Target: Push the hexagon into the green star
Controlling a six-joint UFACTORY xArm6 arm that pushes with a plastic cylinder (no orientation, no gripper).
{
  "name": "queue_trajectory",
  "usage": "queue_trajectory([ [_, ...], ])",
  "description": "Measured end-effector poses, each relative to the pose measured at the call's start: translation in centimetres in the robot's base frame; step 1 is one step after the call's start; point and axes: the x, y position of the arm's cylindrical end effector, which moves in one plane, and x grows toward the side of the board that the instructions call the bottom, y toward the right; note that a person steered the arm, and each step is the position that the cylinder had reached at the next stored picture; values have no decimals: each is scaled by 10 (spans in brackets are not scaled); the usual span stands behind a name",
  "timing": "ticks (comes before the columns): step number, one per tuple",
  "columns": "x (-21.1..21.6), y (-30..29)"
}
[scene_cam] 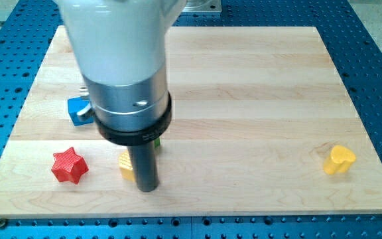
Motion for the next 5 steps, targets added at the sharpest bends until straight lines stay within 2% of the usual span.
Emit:
queue_trajectory([
  [1, 25, -13],
  [3, 1, -24],
  [5, -2, -38],
])
